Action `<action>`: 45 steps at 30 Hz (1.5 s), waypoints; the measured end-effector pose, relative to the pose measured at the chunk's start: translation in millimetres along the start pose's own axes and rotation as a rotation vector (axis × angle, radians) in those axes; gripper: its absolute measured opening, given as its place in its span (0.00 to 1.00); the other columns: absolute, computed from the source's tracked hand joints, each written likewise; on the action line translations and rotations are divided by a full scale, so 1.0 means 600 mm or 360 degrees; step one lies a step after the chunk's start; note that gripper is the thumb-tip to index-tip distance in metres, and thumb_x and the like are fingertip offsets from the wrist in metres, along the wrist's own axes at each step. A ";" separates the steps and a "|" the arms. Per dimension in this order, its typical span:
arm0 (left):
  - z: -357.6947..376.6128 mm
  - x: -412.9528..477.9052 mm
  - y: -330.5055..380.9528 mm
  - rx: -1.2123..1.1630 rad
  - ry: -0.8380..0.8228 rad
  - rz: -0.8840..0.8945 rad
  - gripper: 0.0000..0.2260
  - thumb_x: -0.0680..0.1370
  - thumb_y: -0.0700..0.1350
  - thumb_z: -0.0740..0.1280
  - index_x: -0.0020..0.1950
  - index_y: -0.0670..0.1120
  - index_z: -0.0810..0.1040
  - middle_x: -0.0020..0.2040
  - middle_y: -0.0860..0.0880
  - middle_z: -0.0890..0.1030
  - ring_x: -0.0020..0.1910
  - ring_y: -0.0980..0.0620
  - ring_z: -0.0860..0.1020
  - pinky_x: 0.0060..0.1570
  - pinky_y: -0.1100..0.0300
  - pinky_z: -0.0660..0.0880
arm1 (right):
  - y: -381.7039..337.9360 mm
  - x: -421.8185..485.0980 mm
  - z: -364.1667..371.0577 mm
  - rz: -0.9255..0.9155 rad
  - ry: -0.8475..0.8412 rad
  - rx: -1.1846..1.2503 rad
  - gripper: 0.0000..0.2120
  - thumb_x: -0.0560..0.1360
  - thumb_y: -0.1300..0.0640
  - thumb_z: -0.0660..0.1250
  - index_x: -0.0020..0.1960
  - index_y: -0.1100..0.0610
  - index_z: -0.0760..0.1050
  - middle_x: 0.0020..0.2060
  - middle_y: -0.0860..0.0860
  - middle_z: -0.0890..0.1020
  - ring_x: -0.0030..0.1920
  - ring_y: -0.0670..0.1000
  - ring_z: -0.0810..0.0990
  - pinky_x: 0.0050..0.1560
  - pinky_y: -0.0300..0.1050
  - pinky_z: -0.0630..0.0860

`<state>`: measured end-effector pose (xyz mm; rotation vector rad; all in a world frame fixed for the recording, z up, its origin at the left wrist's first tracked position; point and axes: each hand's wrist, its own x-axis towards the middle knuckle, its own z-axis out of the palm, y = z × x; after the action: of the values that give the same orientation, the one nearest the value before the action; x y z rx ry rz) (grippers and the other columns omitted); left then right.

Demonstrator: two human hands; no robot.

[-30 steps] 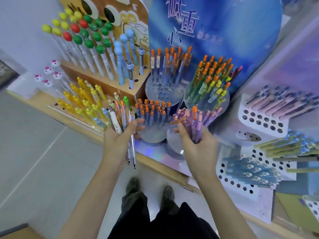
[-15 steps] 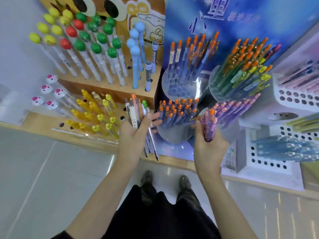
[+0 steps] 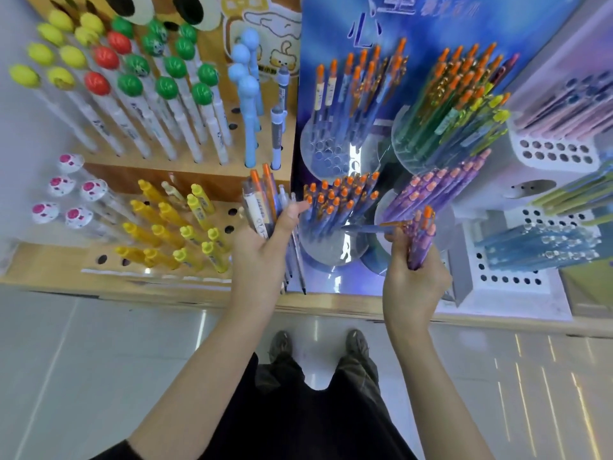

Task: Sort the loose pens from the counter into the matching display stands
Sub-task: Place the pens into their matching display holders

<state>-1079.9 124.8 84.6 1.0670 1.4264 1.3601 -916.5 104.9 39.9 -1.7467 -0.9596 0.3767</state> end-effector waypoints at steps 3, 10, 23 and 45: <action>0.005 -0.001 0.003 -0.0016 -0.0032 0.0005 0.06 0.75 0.54 0.67 0.47 0.56 0.83 0.42 0.58 0.84 0.45 0.62 0.80 0.43 0.74 0.71 | -0.001 -0.001 0.000 -0.0021 0.0011 0.0016 0.15 0.76 0.51 0.64 0.44 0.64 0.80 0.26 0.56 0.74 0.31 0.54 0.68 0.32 0.40 0.63; 0.013 -0.001 -0.002 -0.0002 -0.0086 0.0067 0.06 0.79 0.47 0.66 0.46 0.55 0.82 0.39 0.65 0.82 0.44 0.67 0.79 0.43 0.77 0.70 | 0.001 -0.014 0.000 -0.0108 -0.0051 0.0047 0.13 0.75 0.56 0.66 0.36 0.63 0.75 0.23 0.46 0.66 0.27 0.43 0.64 0.29 0.30 0.60; 0.009 -0.007 -0.010 -0.0050 0.0062 -0.0056 0.00 0.75 0.47 0.71 0.45 0.53 0.82 0.36 0.61 0.83 0.39 0.64 0.80 0.40 0.72 0.74 | 0.001 -0.006 0.010 -0.0506 -0.0336 -0.0150 0.11 0.73 0.64 0.69 0.37 0.50 0.76 0.21 0.43 0.61 0.26 0.42 0.66 0.28 0.27 0.59; 0.012 -0.018 -0.002 -0.0107 0.0088 -0.0153 0.09 0.73 0.52 0.68 0.45 0.48 0.84 0.26 0.58 0.77 0.29 0.66 0.75 0.33 0.74 0.69 | -0.044 0.007 -0.023 0.0704 -0.0551 0.1052 0.14 0.75 0.46 0.61 0.48 0.57 0.75 0.33 0.49 0.78 0.33 0.48 0.75 0.33 0.41 0.75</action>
<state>-1069.9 116.0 83.6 0.9121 1.4431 1.3678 -916.1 102.3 69.5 -1.2773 -0.5675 1.1709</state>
